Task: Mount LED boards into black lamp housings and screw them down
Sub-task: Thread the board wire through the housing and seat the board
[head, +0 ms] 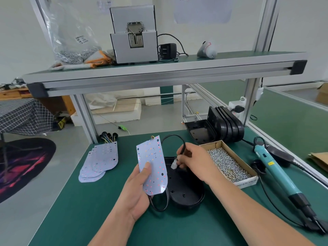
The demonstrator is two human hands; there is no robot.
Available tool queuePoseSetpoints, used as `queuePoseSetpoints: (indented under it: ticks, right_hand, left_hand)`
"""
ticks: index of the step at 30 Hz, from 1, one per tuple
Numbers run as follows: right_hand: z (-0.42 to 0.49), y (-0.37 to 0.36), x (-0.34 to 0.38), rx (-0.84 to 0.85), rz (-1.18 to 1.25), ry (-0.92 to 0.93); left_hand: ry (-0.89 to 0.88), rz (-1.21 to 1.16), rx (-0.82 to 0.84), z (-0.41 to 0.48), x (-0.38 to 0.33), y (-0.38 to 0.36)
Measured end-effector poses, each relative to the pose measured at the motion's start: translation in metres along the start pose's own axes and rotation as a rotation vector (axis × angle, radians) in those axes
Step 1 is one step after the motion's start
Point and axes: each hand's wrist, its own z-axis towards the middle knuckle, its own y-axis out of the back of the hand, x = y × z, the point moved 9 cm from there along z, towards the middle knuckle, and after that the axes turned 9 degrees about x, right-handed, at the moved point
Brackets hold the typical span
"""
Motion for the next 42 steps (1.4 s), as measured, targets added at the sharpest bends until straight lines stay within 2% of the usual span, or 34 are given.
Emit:
queuePoseSetpoints:
  ticks: [4,8,12,14,16,20,24,30,36,39,42]
  right_hand:
    - [-0.002,0.005,0.003,-0.062,-0.051,0.016]
    - [-0.003,-0.007,0.005,0.043,0.021,-0.003]
    - [-0.003,-0.008,0.012,0.038,-0.184,0.003]
    - [-0.003,-0.007,0.010,0.056,-0.187,-0.003]
    - [-0.006,-0.004,0.007,0.068,-0.133,-0.005]
    - [-0.011,0.004,0.005,-0.024,0.109,0.032]
    - [-0.011,0.007,0.012,-0.117,0.001,0.122]
    - [-0.008,-0.009,0.001,0.026,0.294,0.025]
    - [-0.016,-0.014,0.005,0.219,0.349,0.035]
    - [-0.014,-0.003,-0.005,0.124,0.564,-0.113]
    - [-0.016,0.016,-0.009,-0.027,0.607,-0.170]
  left_hand:
    - [-0.001,-0.023,0.036,0.002,0.002,-0.007]
    - [0.011,-0.069,0.087,0.000,0.004,-0.017]
    - [0.017,-0.094,0.108,-0.001,0.005,-0.019]
    - [0.016,-0.085,0.115,-0.001,0.003,-0.020]
    - [0.018,-0.082,0.128,0.000,0.004,-0.021]
    - [0.024,-0.088,0.115,0.001,0.006,-0.018]
    - [0.009,-0.103,0.130,-0.002,0.001,-0.020]
    - [-0.013,-0.034,0.167,-0.005,-0.004,-0.028]
    - [-0.064,0.115,0.101,-0.006,-0.009,-0.032]
    - [-0.061,0.132,0.058,-0.007,-0.008,-0.030]
    - [-0.062,0.146,0.017,-0.008,-0.007,-0.027]
